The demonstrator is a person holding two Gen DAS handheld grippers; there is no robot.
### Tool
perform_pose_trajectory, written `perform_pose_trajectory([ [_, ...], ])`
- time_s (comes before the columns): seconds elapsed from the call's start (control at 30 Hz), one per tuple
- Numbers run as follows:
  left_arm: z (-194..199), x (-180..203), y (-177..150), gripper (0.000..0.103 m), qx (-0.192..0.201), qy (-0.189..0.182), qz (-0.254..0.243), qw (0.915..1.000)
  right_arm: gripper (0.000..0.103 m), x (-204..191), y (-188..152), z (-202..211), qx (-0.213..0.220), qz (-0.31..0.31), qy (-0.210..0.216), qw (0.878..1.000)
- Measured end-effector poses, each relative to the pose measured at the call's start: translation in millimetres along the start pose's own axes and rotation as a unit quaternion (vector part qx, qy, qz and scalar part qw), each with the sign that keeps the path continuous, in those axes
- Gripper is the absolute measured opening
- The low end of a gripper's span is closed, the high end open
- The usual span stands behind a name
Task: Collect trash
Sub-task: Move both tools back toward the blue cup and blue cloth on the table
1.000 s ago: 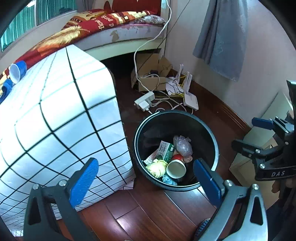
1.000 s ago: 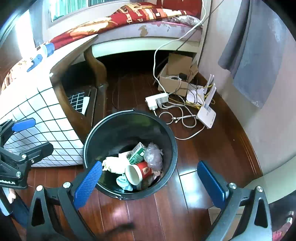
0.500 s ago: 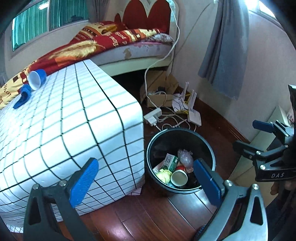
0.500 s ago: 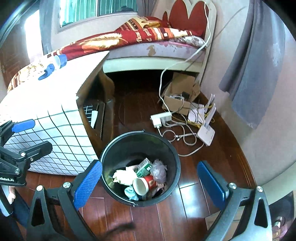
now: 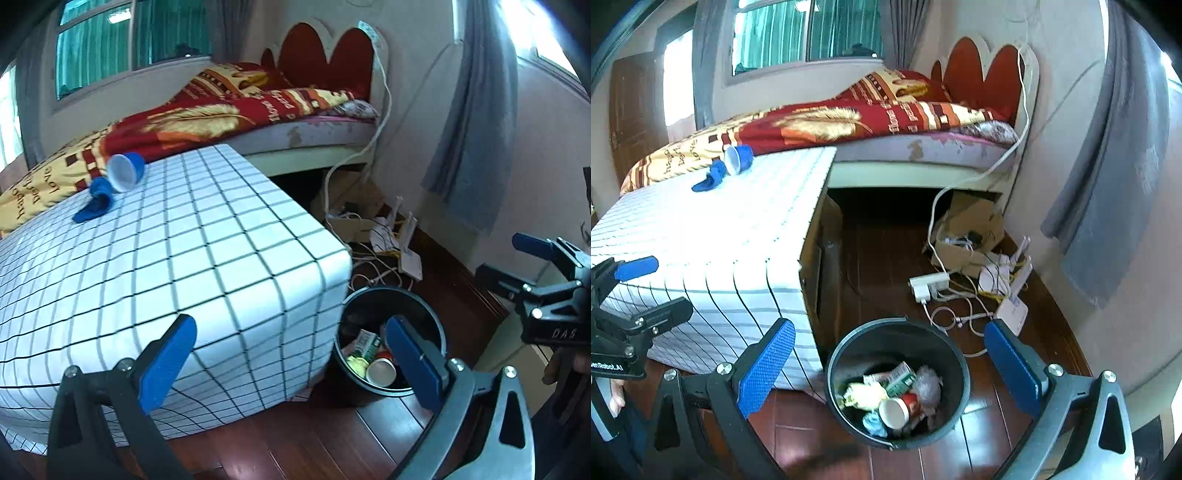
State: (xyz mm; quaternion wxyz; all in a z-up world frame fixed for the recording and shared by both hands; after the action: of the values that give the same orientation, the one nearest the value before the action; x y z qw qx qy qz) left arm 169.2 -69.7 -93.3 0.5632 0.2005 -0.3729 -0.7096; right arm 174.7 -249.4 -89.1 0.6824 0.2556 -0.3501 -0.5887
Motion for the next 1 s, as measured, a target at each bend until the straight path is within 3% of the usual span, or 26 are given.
perform_pose_trajectory([
  [0.3, 20.2, -40.0, 5.5, 0.103, 0.021, 0.028, 0.016, 0.9992, 0.103, -38.6, 29.3, 12.3, 0.029, 0.022, 0.025, 0.999],
  [0.57, 37.4, -84.1, 8.0, 0.103, 0.039, 0.06, 0.037, 0.9967, 0.103, -89.3, 54.0, 6.1, 0.036, 0.038, 0.082, 0.995],
  [0.73, 47.0, -121.1, 6.1, 0.103, 0.044, 0.089, 0.049, 0.9938, 0.103, -126.9, 69.2, -3.6, 0.037, 0.037, 0.129, 0.99],
  [1.0, 58.5, -192.8, 9.7, 0.101, 0.052, 0.138, 0.088, 0.9852, 0.103, -175.2, 103.5, -23.5, 0.031, 0.06, 0.141, 0.988],
])
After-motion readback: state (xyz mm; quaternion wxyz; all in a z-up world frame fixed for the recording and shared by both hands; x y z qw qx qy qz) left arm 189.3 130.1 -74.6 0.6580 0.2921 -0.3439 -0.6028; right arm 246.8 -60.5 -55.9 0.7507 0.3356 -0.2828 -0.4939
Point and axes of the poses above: each gripper's, at about its wrist camera, not at the fingertips, and z roughly against the way its jaws point, x to its right, y to its top, the point moved 8 cm from there along -z, roughly the way its jaws point, and after that the axes turned 7 degrees about -y, right-handed, at the moved point
